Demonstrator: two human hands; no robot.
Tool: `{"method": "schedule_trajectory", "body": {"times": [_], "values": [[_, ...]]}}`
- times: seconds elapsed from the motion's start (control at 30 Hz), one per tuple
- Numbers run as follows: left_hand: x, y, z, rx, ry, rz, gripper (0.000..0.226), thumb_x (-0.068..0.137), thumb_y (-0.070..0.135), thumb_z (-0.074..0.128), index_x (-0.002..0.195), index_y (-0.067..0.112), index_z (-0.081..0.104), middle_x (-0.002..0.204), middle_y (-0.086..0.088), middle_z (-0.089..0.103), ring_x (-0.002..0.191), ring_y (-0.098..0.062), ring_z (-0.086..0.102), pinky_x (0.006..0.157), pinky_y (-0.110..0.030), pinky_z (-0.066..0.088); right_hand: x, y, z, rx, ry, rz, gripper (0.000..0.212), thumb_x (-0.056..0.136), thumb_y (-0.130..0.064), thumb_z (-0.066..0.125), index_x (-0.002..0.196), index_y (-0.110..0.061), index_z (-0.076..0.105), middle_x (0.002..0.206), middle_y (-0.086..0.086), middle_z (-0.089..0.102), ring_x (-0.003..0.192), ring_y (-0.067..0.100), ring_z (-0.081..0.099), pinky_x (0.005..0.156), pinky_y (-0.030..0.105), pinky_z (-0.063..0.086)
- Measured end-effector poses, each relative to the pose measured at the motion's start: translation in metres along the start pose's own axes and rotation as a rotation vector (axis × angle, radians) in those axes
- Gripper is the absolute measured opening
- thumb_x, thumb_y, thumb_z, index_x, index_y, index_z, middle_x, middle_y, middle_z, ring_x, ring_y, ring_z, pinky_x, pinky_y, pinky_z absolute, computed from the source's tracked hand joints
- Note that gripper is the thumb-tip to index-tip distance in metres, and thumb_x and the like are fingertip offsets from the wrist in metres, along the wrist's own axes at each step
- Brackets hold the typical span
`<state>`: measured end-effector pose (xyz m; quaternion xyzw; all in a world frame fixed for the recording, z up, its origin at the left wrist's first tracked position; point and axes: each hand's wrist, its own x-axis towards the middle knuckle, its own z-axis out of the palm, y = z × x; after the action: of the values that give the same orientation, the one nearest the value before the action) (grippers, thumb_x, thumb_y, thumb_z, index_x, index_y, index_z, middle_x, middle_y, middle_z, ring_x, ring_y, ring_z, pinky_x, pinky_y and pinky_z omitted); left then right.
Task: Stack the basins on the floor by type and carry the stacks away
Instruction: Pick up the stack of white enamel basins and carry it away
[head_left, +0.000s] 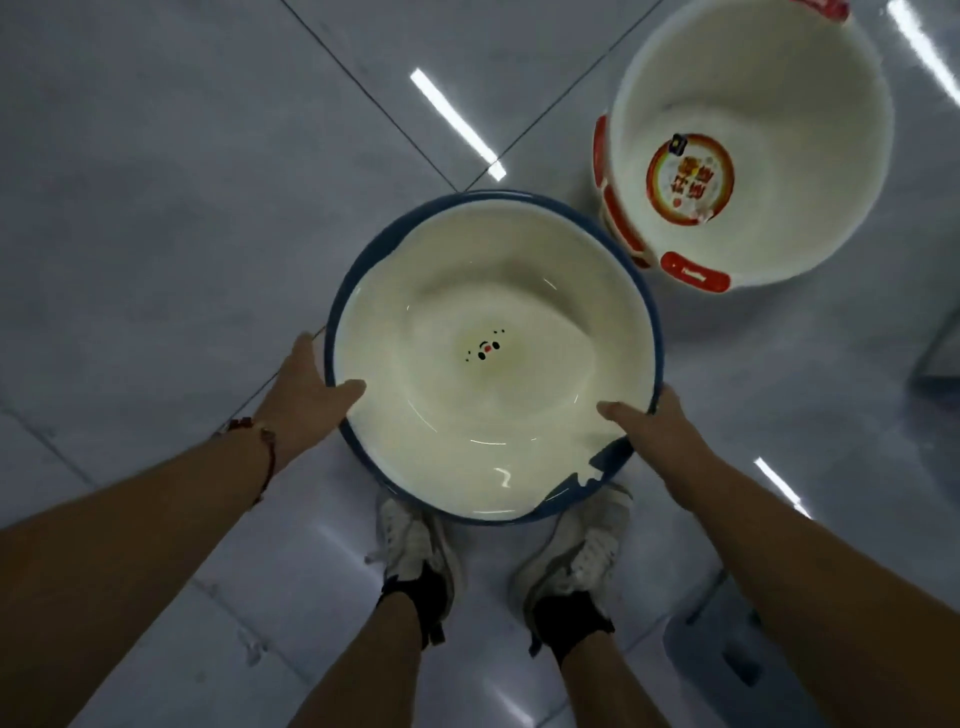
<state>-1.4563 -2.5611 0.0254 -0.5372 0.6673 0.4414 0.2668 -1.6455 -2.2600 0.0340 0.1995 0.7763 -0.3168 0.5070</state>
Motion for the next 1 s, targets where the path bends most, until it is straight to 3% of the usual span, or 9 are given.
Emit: {"method": "schedule_trajectory", "body": {"times": [0.07, 0.17, 0.37, 0.53, 0.73, 0.83, 1.0], "values": [[0.025, -0.021, 0.010, -0.194, -0.101, -0.196, 0.079, 0.090, 0.040, 0.069, 0.154, 0.020, 0.028, 0.144, 0.008, 0.042, 0.122, -0.016, 0.046, 0.101, -0.033, 0.039, 0.025, 0.009, 0.007, 0.283, -0.001, 0.194, 0.050, 0.085, -0.027, 0.075, 0.127, -0.015, 0.051, 0.106, 0.008, 0.063, 0.087, 0.021, 0.062, 0.066, 0.035, 0.054], [0.039, -0.041, 0.031, -0.460, -0.244, -0.381, 0.043, 0.089, 0.043, 0.068, 0.126, 0.023, 0.061, 0.123, -0.006, 0.067, 0.113, -0.027, 0.060, 0.096, -0.043, 0.050, 0.047, 0.026, 0.007, 0.501, -0.125, 0.288, 0.035, 0.082, -0.022, 0.074, 0.116, -0.015, 0.065, 0.101, 0.016, 0.072, 0.088, 0.035, 0.071, 0.080, 0.049, 0.058], [0.035, -0.042, 0.053, -0.845, -0.203, -0.317, 0.031, 0.094, 0.025, 0.062, 0.124, 0.017, 0.065, 0.115, -0.006, 0.073, 0.105, -0.024, 0.069, 0.085, -0.037, 0.053, 0.057, 0.035, -0.003, 0.695, -0.260, 0.252, 0.028, 0.076, -0.021, 0.070, 0.102, -0.012, 0.075, 0.107, 0.014, 0.074, 0.091, 0.031, 0.073, 0.072, 0.045, 0.061], [0.015, -0.020, 0.039, -0.870, -0.197, -0.303, 0.031, 0.092, 0.030, 0.063, 0.121, 0.022, 0.067, 0.114, -0.004, 0.074, 0.107, -0.025, 0.068, 0.089, -0.042, 0.053, 0.047, 0.019, -0.008, 0.747, -0.216, 0.225, 0.029, 0.081, -0.018, 0.067, 0.110, -0.013, 0.069, 0.102, 0.011, 0.074, 0.093, 0.030, 0.071, 0.077, 0.045, 0.060], [-0.025, 0.024, -0.010, -0.835, -0.149, -0.241, 0.039, 0.090, 0.037, 0.062, 0.128, 0.025, 0.063, 0.121, -0.004, 0.071, 0.117, -0.028, 0.062, 0.102, -0.051, 0.047, 0.011, -0.041, -0.032, 0.598, -0.239, 0.226, 0.046, 0.084, -0.033, 0.067, 0.126, -0.015, 0.058, 0.127, 0.016, 0.063, 0.116, 0.035, 0.060, 0.096, 0.055, 0.049], [-0.056, 0.045, -0.038, -0.804, -0.160, -0.238, 0.045, 0.086, 0.041, 0.066, 0.129, 0.026, 0.062, 0.126, -0.006, 0.068, 0.119, -0.029, 0.061, 0.103, -0.050, 0.047, -0.029, -0.070, -0.048, 0.546, -0.225, 0.271, 0.061, 0.075, -0.040, 0.073, 0.128, -0.014, 0.055, 0.121, 0.016, 0.058, 0.108, 0.033, 0.059, 0.090, 0.056, 0.049], [-0.148, 0.092, -0.087, -0.784, -0.213, -0.205, 0.058, 0.076, 0.044, 0.072, 0.130, 0.026, 0.061, 0.120, -0.005, 0.071, 0.115, -0.028, 0.063, 0.088, -0.043, 0.052, -0.140, -0.115, -0.101, 0.543, -0.165, 0.325, 0.056, 0.074, -0.040, 0.075, 0.116, -0.010, 0.054, 0.104, 0.016, 0.052, 0.090, 0.033, 0.058, 0.069, 0.049, 0.056]]}}
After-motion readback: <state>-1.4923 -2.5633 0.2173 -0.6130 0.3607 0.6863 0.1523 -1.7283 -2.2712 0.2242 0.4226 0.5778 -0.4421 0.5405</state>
